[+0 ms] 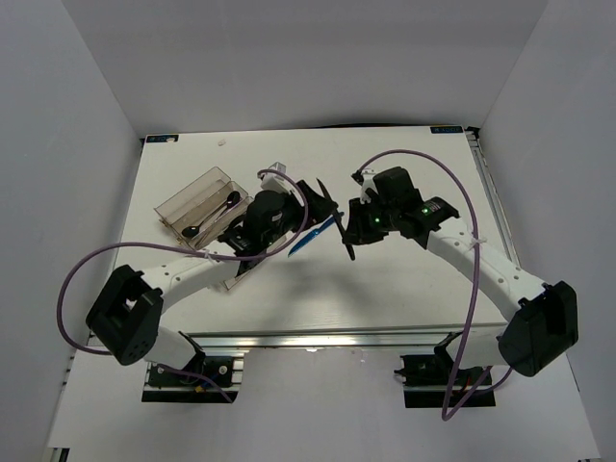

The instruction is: Sort the eating utensils into containers

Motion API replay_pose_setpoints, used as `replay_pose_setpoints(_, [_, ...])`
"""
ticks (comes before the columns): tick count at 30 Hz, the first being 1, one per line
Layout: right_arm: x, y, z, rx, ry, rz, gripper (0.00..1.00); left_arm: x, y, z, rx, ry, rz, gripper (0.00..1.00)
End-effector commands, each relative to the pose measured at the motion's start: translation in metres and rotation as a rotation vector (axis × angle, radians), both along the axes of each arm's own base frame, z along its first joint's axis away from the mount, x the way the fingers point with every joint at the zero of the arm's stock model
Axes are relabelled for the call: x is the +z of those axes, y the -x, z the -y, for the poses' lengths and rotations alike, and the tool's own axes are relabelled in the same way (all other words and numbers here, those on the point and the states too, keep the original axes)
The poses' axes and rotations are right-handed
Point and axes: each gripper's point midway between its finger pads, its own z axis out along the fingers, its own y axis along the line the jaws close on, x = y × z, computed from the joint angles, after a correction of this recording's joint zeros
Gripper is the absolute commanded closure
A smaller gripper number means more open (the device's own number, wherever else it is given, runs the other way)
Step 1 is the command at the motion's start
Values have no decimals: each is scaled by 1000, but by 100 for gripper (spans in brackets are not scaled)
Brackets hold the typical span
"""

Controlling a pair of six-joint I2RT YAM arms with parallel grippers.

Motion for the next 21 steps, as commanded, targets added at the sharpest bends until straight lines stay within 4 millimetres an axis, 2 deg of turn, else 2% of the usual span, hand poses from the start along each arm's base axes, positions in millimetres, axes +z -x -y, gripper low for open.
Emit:
replay_pose_setpoints(1, [32, 2, -13, 38, -83, 64, 100, 22, -5, 11, -14, 61, 31, 18])
replay_pose_setpoints(7, [38, 8, -22, 69, -101, 72, 100, 12, -7, 25, -45, 78, 4, 32])
replay_pose_setpoints(9, [39, 9, -24, 76, -104, 73, 100, 11, -10, 28, -42, 84, 1, 47])
replay_pose_setpoints(10, [39, 10, -24, 77, -103, 72, 100, 10, -10, 29, -43, 85, -2, 63])
replay_pose_setpoints(12, [38, 10, -25, 79, -102, 75, 100, 7, -7, 34, -73, 89, -17, 75])
replay_pose_setpoints(13, [37, 10, -25, 76, -99, 75, 100, 8, -7, 35, -74, 88, -16, 94])
replay_pose_setpoints(14, [37, 9, -24, 71, -96, 83, 100, 6, -7, 35, -74, 83, -24, 100])
replay_pose_setpoints(16, [36, 8, -21, 58, -89, 92, 100, 3, -8, 32, -61, 66, -41, 100])
replay_pose_setpoints(19, [38, 1, -11, -12, -74, 133, 68, -4, -18, 11, 38, -1, -68, 100])
replay_pose_setpoints(20, [38, -4, -4, -53, -53, 155, 32, -4, -21, 4, 66, -12, -76, 100])
replay_pose_setpoints(21, [37, -6, 2, -78, -41, 163, 14, 1, -30, -13, 115, -11, -74, 100])
